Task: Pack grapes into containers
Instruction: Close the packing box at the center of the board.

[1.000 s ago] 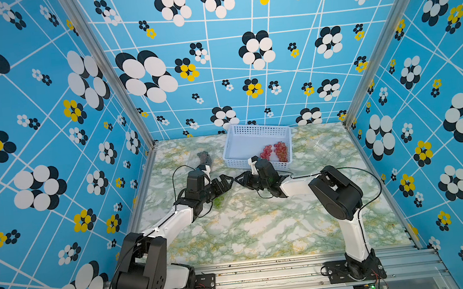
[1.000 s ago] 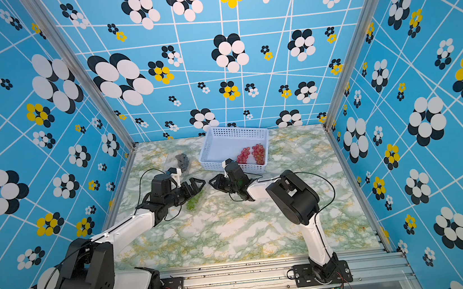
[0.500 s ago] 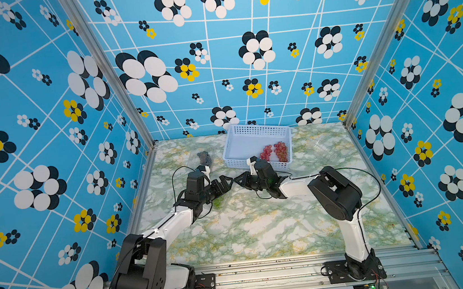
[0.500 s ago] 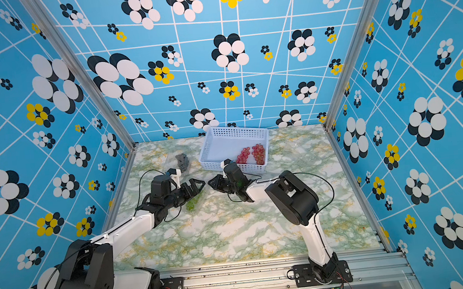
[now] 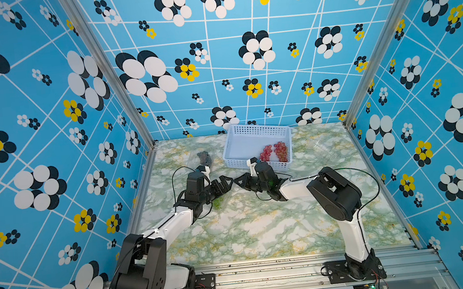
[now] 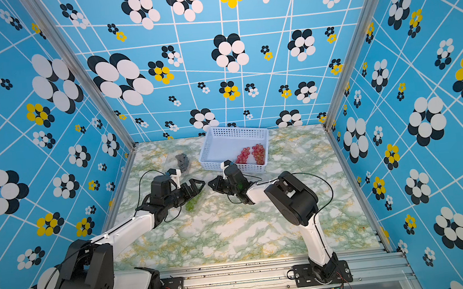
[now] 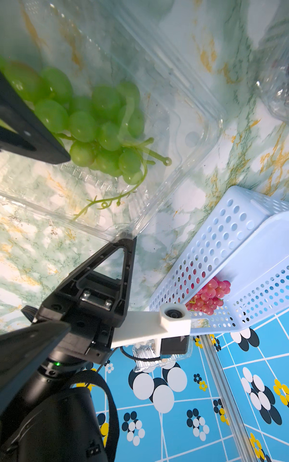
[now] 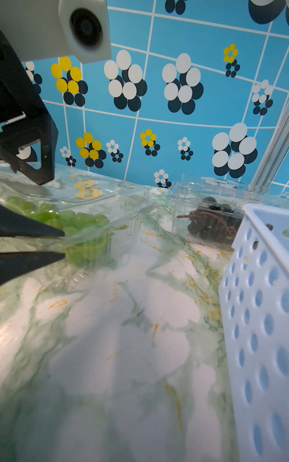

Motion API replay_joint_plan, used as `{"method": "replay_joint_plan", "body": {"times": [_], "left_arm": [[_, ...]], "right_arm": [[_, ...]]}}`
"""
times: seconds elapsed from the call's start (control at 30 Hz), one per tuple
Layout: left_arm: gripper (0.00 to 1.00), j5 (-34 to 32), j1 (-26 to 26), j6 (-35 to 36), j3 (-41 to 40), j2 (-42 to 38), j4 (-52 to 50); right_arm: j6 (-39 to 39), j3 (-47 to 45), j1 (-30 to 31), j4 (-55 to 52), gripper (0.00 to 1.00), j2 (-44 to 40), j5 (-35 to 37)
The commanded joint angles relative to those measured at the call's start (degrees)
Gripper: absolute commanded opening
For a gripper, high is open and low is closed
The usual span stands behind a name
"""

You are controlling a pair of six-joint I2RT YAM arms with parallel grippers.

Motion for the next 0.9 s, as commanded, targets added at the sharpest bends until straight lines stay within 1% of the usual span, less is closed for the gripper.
{"method": "replay_joint_plan", "body": {"times": [0.0,0.4,0.57,0.67,0.73,0.8,0.87], "left_arm": [[1.00,-0.5,-0.2,0.5,-1.6,-0.1,-1.6],[1.00,-0.3,0.5,1.0,-1.9,-0.9,-2.2],[0.99,-0.2,1.5,2.6,-0.7,-3.0,-5.0],[1.00,-0.9,2.7,4.9,1.3,-5.8,-9.3],[1.00,-1.4,4.2,6.5,2.6,-8.2,-12.4],[0.99,-1.9,5.6,7.4,3.4,-10.5,-15.1],[0.99,-2.8,7.1,7.4,3.5,-12.8,-17.3]], "right_arm": [[-0.2,-1.8,1.1,-2.9,0.11,1.9,0.2],[-0.4,-2.2,1.2,-2.8,0.08,1.6,0.4],[-1.7,-1.8,1.1,-4.6,0.12,-0.1,1.2],[-3.3,-1.6,1.1,-6.8,0.19,-2.6,2.4],[-4.3,-1.7,1.1,-8.4,0.29,-4.5,3.3],[-5.3,-1.9,1.1,-9.8,0.38,-6.3,3.9],[-6.2,-2.1,1.0,-10.8,0.53,-7.9,4.2]]}}
